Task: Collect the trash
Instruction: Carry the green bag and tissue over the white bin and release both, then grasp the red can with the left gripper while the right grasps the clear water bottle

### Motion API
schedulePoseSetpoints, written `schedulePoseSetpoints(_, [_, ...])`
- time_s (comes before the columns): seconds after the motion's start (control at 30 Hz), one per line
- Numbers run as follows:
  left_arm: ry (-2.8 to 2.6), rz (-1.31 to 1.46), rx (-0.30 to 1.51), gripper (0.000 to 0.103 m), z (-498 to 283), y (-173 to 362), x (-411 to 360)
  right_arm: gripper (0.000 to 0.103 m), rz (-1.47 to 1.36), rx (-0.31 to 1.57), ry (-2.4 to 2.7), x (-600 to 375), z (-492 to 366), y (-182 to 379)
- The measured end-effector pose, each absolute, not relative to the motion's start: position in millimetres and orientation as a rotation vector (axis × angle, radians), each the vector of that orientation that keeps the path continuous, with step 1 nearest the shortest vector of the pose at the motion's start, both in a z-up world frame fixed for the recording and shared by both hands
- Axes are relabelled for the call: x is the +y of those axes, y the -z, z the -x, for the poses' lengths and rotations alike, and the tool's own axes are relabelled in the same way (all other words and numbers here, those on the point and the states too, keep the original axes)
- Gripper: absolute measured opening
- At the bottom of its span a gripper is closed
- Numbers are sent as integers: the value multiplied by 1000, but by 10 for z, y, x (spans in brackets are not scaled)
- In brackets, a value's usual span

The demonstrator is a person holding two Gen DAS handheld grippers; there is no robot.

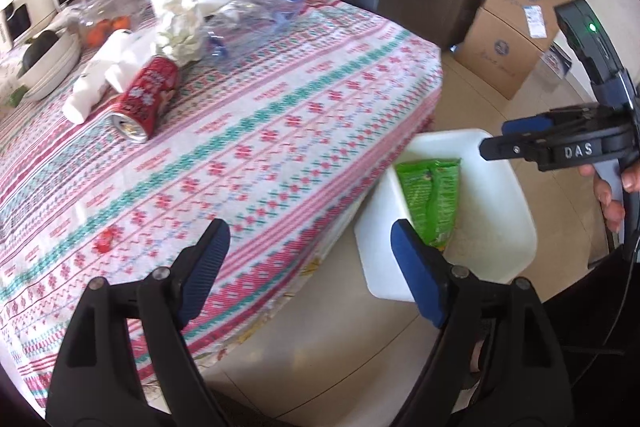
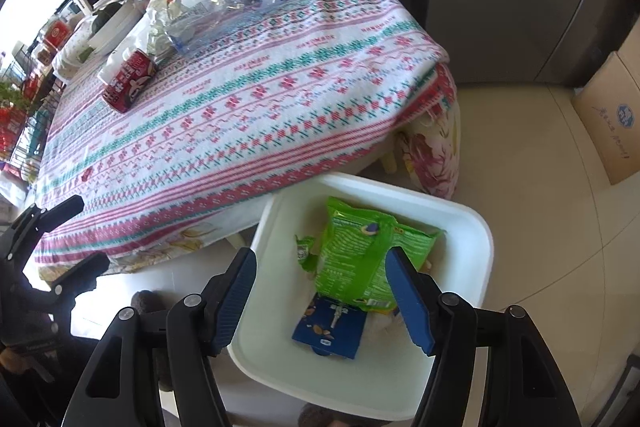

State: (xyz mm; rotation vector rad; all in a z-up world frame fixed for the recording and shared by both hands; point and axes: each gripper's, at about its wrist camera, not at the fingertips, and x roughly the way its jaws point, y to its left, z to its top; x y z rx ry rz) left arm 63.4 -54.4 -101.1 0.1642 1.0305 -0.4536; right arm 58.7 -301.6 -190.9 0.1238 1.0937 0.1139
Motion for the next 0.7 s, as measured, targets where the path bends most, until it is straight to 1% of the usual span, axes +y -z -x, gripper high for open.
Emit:
schedulePoseSetpoints(0.17, [374, -140, 1014, 83, -852, 949, -218, 70, -119, 1085, -131, -2875, -693, 1856])
schedulePoseSetpoints(0.37, [270, -110, 1036, 83, -1297, 928, 180, 70, -129, 1075, -143, -2740, -840, 1783])
schedulePoseSetpoints(0.6, [260, -52, 1077, 83, -1863, 901, 374, 71, -121, 1084, -141, -2601, -1172, 1725])
schedulePoseSetpoints(0.63, [264, -58, 1076, 83, -1934, 895, 372, 71, -110, 1083, -133, -2583, -1238, 1705])
schedulePoseSetpoints(0.7, [274, -73, 1073, 83, -2059, 891, 350, 77, -106, 1083, -120, -2542, -1399, 1652])
